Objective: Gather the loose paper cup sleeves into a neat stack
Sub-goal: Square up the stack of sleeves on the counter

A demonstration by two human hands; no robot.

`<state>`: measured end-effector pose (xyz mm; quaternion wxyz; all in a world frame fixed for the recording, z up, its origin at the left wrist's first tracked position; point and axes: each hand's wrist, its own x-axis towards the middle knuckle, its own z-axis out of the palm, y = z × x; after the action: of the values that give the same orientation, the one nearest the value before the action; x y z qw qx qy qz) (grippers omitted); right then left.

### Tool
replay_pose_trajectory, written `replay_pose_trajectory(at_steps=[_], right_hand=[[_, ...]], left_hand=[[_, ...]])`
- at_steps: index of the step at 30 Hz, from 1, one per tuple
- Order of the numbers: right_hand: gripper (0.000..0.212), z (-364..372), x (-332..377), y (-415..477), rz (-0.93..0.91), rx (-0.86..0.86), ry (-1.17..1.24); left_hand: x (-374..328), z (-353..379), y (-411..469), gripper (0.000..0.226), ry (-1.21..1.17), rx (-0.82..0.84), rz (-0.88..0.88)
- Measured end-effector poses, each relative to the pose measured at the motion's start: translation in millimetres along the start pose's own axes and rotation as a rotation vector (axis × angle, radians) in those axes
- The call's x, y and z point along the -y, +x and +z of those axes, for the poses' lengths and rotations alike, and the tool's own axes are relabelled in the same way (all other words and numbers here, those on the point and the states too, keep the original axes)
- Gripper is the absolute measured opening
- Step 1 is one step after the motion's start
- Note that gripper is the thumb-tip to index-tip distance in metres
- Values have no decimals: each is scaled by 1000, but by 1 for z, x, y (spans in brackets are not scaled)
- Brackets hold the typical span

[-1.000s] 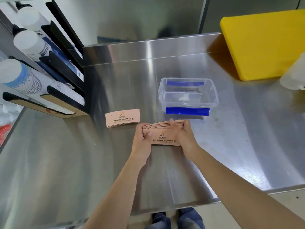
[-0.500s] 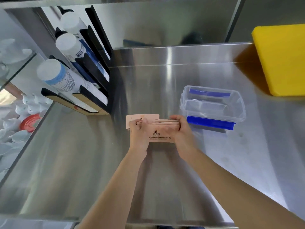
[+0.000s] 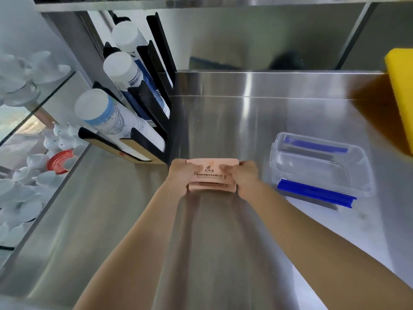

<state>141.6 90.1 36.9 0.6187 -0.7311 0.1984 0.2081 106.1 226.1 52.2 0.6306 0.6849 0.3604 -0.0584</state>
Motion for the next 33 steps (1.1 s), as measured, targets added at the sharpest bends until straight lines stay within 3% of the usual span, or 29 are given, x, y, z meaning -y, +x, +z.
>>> replay_pose_trajectory(at_steps=[3, 6, 8, 9, 12, 19, 20, 23, 28, 30, 33], right_hand=[[51, 2, -5, 4, 7, -47, -215], [45, -1, -3, 5, 29, -30, -312], [56, 2, 0, 0, 74, 63, -293], [72, 4, -1, 2, 76, 84, -321], [101, 8, -17, 28, 65, 108, -369], [113, 3, -25, 28, 12, 199, -323], [109, 2, -19, 17, -30, 192, -323], [66, -3, -16, -1, -151, 196, -184], [58, -10, -27, -6, -317, 269, 98], [36, -9, -34, -8, -298, 259, 211], [9, -4, -38, -8, -276, 94, 221]], left_hand=[[10, 2, 10, 24, 56, -27, 3], [22, 0, 28, 59, 170, -55, -32], [23, 1, 32, 44, 173, -52, -63], [19, 2, 29, 34, 187, -63, -62], [11, 4, 27, 29, 188, -66, -79], [23, -7, 29, 48, 17, 133, -105], [25, -8, 27, 56, -17, 191, -74], [37, -7, 14, 79, -166, 236, 95], [52, 6, -7, 33, -459, 180, 250], [53, 12, -10, 15, -511, 117, 218], [51, 26, -11, 26, -408, -137, 224]])
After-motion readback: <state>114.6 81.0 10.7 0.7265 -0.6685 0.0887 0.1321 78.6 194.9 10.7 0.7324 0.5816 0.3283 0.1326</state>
